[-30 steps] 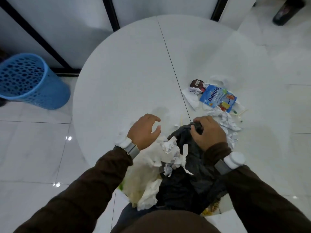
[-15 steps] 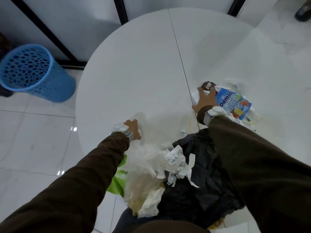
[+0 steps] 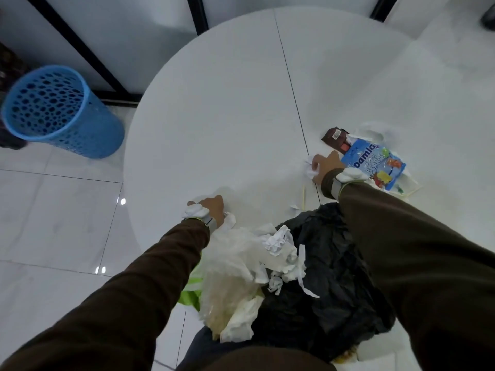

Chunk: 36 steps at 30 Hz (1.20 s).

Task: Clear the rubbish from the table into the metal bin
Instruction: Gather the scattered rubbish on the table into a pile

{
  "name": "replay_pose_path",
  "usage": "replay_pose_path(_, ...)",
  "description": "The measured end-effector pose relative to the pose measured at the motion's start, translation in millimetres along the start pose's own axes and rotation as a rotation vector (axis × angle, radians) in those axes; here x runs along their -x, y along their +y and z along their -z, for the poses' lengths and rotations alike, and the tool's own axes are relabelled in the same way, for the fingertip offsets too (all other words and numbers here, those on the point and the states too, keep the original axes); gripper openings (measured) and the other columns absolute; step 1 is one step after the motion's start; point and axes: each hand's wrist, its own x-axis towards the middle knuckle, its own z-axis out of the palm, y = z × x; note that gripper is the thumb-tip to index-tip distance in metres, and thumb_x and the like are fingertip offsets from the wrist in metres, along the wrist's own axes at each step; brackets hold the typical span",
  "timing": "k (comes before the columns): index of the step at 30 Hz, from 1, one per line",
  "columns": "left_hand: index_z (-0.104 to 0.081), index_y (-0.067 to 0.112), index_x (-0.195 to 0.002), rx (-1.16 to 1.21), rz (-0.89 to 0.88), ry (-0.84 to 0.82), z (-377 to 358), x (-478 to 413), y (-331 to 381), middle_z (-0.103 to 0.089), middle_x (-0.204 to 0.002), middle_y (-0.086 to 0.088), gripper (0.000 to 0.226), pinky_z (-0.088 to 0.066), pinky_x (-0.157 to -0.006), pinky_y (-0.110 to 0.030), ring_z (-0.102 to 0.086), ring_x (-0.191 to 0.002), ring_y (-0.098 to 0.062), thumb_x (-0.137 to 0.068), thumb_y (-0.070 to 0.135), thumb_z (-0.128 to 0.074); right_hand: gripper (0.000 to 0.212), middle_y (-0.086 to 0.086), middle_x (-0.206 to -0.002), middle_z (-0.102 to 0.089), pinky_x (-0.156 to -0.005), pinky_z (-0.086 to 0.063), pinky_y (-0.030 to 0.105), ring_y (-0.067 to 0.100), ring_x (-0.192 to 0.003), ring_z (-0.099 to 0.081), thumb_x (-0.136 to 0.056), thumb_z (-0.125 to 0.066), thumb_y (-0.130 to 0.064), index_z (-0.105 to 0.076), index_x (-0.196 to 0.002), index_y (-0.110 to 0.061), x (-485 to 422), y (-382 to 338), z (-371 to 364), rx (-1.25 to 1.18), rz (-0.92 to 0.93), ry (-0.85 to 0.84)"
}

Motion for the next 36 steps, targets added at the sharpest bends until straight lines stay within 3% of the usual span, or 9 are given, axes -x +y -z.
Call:
replay_pose_path(4,-0.067,0.026,-0.089,-0.002,0.036,-0.037,-2.9,7.8,11.0,-0.069,-0.081,0.007,0.044,-0.034,-0.087,-0.043,-0.062,-0.078,-0.023,-0.070,0.059,-0.045,0.026,0.010,-0.111,-0.048,-0.081,-0.038,0.028,0.034,-0.104,-0.059,-0.083,-0.070,-0.026,-0.058,-0.105,-0.019,20.3,-1.4,-14.3,-0.066,0.067,-0.022)
replay_pose_path(7,-0.059,0.032,-0.094,0.013,0.053,-0.033,-6.5,15.8,17.1,-0.063,-0.085,0.010,0.041,-0.021,-0.108,-0.062,-0.059,-0.091,-0.026,-0.070,0.060,-0.042,0.025,0.012,-0.116,-0.051,-0.079,-0.040,0.028,0.033,-0.100,-0.059,-0.084,-0.070,-0.024,-0.059,-0.105,-0.016,36.0,-3.0,-15.8,-0.117,0.119,0.071)
replay_pose_path(9,-0.054,0.032,-0.099,-0.025,0.004,-0.044,-8.3,20.5,19.6,-0.061,-0.090,0.010,0.035,-0.012,-0.110,-0.069,-0.059,-0.098,-0.028,-0.076,0.055,-0.040,0.025,0.012,-0.115,-0.050,-0.079,-0.044,0.031,0.032,-0.095,-0.060,-0.084,-0.068,-0.021,-0.058,-0.105,-0.015,50.5,-4.1,-9.6,-0.142,0.177,0.156)
replay_pose_path(14,-0.059,0.029,-0.093,-0.011,-0.049,-0.041,-4.4,27.9,26.9,-0.061,-0.092,0.006,0.031,-0.015,-0.110,-0.068,-0.063,-0.095,-0.028,-0.083,0.052,-0.039,0.021,0.010,-0.114,-0.048,-0.072,-0.042,0.030,0.031,-0.083,-0.057,-0.084,-0.064,-0.015,-0.057,-0.104,-0.014,95.2,-3.9,11.1,-0.198,0.334,0.381)
replay_pose_path(18,-0.070,0.020,-0.089,-0.027,-0.045,-0.015,-0.1,30.7,35.2,-0.070,-0.093,0.001,0.044,-0.015,-0.113,-0.068,-0.066,-0.097,-0.030,-0.091,0.056,-0.044,0.020,0.010,-0.106,-0.049,-0.071,-0.052,0.038,0.030,-0.080,-0.056,-0.081,-0.067,-0.011,-0.060,-0.100,-0.011,134.0,-4.0,19.2,-0.251,0.473,0.536)
replay_pose_path(23,-0.060,0.027,-0.089,0.090,-0.111,0.252,22.1,51.1,52.1,-0.071,-0.104,0.003,0.019,-0.015,-0.118,-0.059,-0.064,-0.108,-0.028,-0.097,0.038,-0.047,0.019,0.009,-0.093,-0.046,-0.061,-0.043,0.029,0.027,-0.068,-0.048,-0.077,-0.069,-0.005,-0.062,-0.094,-0.009,195.0,5.5,13.7,-0.309,0.581,0.670)
replay_pose_path(26,-0.060,0.022,-0.093,0.210,-0.271,0.477,41.9,80.2,61.2,-0.071,-0.096,0.002,0.004,-0.031,-0.109,-0.046,-0.067,-0.095,-0.029,-0.093,0.025,-0.057,0.019,0.004,-0.092,-0.044,-0.063,-0.035,0.025,0.020,-0.068,-0.045,-0.077,-0.070,-0.006,-0.063,-0.095,-0.010,230.2,10.8,0.9,-0.352,0.576,0.657)
replay_pose_path(29,-0.061,0.018,-0.095,0.325,-0.420,0.526,54.3,127.7,73.0,-0.071,-0.097,-0.002,0.006,-0.050,-0.082,-0.037,-0.065,-0.089,-0.029,-0.090,0.021,-0.063,0.018,-0.001,-0.096,-0.042,-0.067,-0.035,0.023,0.016,-0.068,-0.044,-0.080,-0.069,-0.013,-0.062,-0.096,-0.016,257.6,15.6,-19.1,-0.367,0.545,0.576)
replay_pose_path(36,-0.062,0.024,-0.104,0.189,-0.542,0.420,21.6,200.6,97.0,-0.068,-0.104,0.004,0.010,-0.041,-0.070,-0.029,-0.063,-0.096,-0.022,-0.094,0.025,-0.060,0.019,0.001,-0.102,-0.045,-0.082,-0.051,0.037,0.022,-0.076,-0.054,-0.083,-0.068,-0.022,-0.060,-0.101,-0.023,291.3,15.5,-65.9,-0.355,0.457,0.326)
